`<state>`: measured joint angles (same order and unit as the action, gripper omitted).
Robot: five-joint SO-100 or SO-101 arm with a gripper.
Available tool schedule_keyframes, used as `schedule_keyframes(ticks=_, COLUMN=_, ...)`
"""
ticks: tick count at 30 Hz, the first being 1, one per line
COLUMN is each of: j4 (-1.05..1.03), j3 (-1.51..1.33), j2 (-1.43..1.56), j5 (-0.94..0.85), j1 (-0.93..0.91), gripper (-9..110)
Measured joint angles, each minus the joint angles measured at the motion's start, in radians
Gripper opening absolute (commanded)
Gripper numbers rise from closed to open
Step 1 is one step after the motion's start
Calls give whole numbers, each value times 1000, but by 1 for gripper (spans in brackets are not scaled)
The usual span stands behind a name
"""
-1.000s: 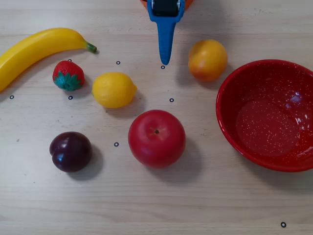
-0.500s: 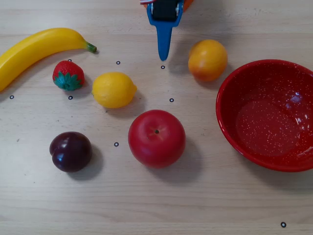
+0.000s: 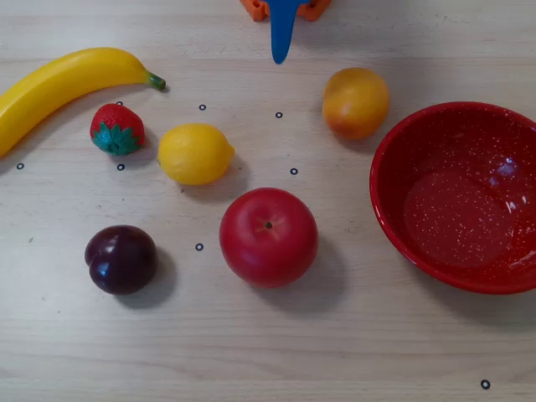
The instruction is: Put the lemon in the red bowl.
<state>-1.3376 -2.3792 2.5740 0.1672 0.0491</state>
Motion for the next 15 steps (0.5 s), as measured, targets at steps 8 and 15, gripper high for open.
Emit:
schedule_keyframes(ticks=8, j4=-143, j3=331, j2=-282, j5=94, j1=135, gripper=0)
schedule_keyframes(ticks=15, j4=-305, j3=595, j2=-540, j5=178, j1=218, gripper=2)
